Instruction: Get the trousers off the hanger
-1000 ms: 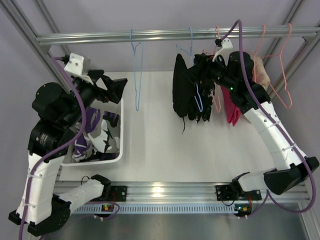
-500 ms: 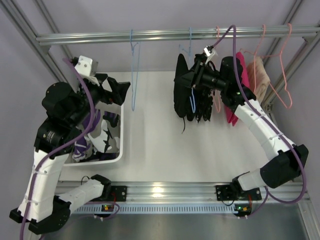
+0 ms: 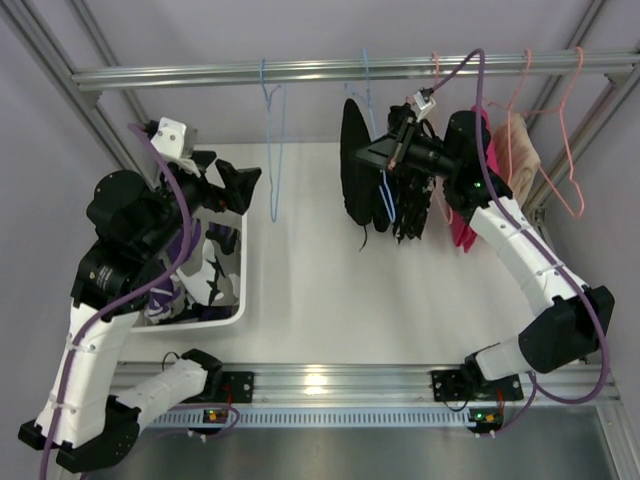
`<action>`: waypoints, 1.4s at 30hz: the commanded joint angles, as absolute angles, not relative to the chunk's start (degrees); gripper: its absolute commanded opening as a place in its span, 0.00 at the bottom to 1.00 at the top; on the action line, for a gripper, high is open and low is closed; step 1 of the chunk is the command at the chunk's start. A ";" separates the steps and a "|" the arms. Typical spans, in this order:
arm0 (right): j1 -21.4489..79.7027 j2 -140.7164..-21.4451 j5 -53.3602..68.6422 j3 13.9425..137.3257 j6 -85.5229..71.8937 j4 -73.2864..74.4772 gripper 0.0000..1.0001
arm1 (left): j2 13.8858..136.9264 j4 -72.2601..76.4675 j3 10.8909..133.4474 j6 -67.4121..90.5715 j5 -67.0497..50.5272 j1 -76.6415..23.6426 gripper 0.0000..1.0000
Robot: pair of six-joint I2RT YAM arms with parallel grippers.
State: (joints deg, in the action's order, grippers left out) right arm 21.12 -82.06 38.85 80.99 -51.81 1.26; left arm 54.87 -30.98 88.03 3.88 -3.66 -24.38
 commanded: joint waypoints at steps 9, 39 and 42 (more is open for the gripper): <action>20.39 -73.75 41.31 84.03 -58.36 -14.59 0.00 | 53.00 -26.37 83.50 0.53 -15.01 -24.17 0.99; 21.89 -61.88 36.56 78.22 -66.18 -12.04 0.00 | 62.22 2.88 57.42 -11.60 17.41 -64.69 0.99; 22.06 -61.35 36.30 80.15 -66.09 -10.90 0.00 | 63.72 8.77 54.50 -11.86 18.18 -64.69 0.99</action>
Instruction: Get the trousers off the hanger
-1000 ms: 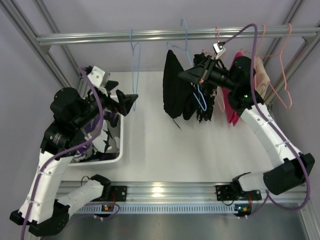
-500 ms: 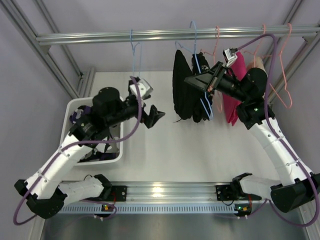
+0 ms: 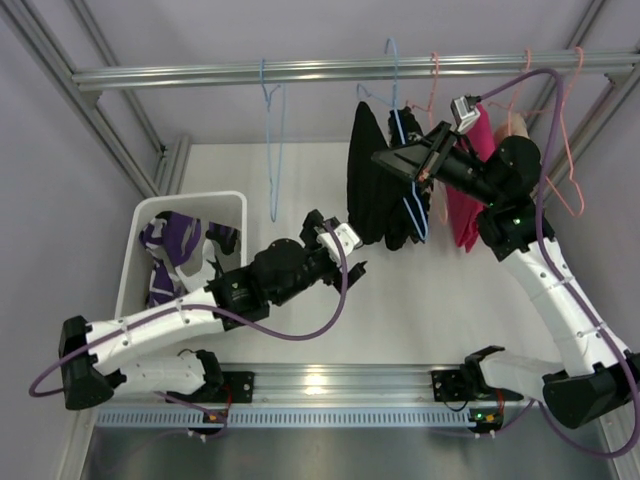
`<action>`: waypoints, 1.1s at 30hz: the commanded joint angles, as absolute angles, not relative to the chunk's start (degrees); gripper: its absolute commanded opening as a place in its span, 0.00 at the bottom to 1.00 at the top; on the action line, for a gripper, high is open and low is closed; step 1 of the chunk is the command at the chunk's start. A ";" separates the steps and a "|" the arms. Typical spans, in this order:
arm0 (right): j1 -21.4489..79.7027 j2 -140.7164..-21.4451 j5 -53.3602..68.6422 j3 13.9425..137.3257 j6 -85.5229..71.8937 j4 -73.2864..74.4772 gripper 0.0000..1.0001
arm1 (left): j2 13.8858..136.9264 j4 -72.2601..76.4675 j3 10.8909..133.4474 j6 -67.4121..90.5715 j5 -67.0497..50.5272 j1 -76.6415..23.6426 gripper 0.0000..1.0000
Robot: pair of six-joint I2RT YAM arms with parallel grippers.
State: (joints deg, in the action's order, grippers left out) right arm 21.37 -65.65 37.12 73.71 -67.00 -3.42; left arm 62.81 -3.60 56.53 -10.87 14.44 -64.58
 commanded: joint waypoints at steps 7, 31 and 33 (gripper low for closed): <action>22.15 -58.89 36.04 81.57 -66.62 -9.84 0.00 | 68.11 23.54 51.59 -16.43 18.03 -64.69 0.99; 22.41 -55.81 38.23 79.28 -69.17 -12.13 0.00 | 81.47 33.05 61.87 -26.10 17.40 -63.29 0.99; 22.41 -55.72 38.49 79.19 -68.91 -12.22 0.00 | 82.09 32.78 62.75 -26.46 17.93 -62.23 0.98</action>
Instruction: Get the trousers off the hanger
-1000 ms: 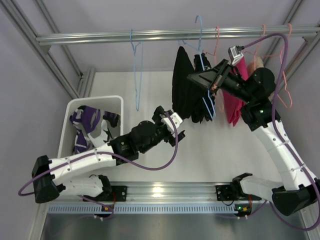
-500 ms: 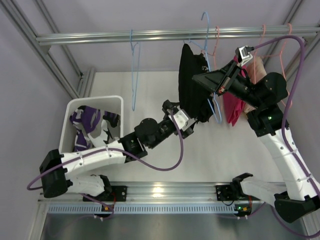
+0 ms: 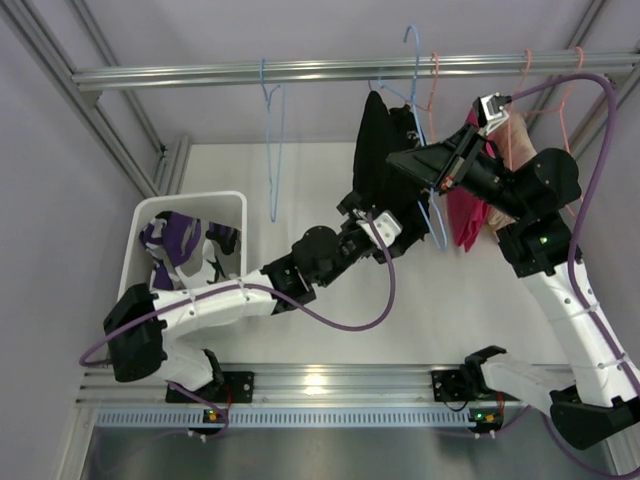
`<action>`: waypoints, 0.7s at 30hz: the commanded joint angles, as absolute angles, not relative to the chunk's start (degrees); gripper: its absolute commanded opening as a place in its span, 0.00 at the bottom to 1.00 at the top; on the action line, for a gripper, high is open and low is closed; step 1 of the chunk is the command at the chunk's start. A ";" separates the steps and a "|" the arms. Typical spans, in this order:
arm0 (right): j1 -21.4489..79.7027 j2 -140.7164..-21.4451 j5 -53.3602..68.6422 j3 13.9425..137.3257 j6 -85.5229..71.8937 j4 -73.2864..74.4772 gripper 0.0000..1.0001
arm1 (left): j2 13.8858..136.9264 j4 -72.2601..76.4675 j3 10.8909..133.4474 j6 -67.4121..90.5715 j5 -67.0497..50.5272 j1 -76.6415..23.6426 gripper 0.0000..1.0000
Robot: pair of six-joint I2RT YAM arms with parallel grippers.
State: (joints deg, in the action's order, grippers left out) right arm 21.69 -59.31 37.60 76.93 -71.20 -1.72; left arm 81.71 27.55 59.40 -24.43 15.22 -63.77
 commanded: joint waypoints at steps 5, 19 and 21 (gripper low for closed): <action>22.41 -55.02 39.02 78.66 -67.94 -11.78 0.00 | 78.67 31.91 60.04 -26.19 13.38 -60.56 0.99; 22.41 -55.81 39.20 78.92 -68.73 -13.45 0.00 | 74.88 25.48 54.40 -30.23 9.65 -60.73 0.99; 22.41 -55.64 39.20 78.93 -68.73 -13.19 0.00 | 77.25 27.77 54.93 -31.55 12.73 -60.64 0.99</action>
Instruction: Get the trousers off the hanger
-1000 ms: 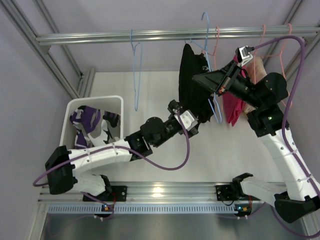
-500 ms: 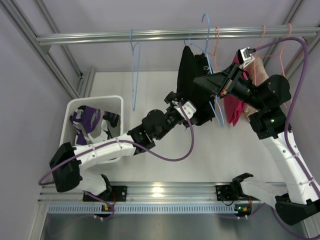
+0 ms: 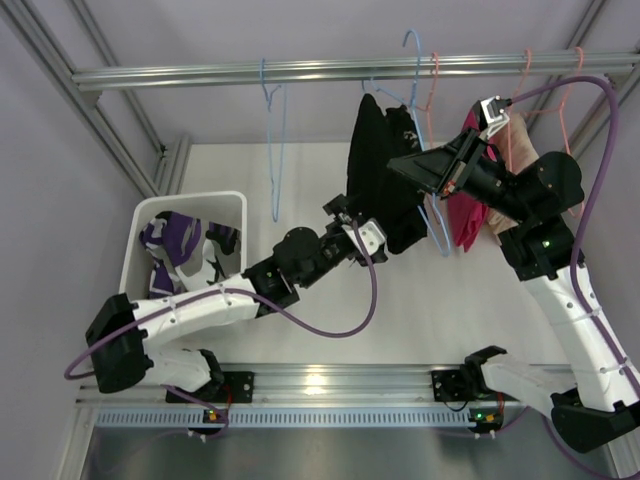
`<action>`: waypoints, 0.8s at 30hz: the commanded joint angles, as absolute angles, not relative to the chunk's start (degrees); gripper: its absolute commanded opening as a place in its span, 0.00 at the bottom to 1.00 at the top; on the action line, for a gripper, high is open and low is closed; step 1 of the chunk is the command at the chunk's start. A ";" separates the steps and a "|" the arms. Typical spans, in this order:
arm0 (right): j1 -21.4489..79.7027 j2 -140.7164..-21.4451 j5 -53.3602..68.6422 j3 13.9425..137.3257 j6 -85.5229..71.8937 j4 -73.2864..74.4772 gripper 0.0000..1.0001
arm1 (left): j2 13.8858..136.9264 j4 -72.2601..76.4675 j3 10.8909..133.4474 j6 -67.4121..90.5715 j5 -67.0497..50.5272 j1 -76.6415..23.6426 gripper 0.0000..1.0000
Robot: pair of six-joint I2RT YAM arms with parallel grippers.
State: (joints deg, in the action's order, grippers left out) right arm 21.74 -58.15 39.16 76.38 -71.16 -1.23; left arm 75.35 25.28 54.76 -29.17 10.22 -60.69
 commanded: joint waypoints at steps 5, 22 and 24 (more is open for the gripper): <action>22.50 -55.55 39.29 79.19 -68.55 -12.74 0.00 | 79.45 29.79 54.32 -33.84 11.60 -60.64 0.99; 22.41 -53.97 39.20 77.34 -68.91 -11.95 0.00 | 86.49 38.05 63.19 -29.26 19.16 -59.94 0.99; 22.41 -53.70 39.29 76.91 -68.99 -11.87 0.00 | 86.13 39.28 63.54 -30.32 19.25 -59.94 0.99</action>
State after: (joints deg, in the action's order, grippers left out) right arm 21.74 -57.36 39.22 75.42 -71.18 -1.34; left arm 87.07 31.75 60.36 -30.17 16.80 -60.36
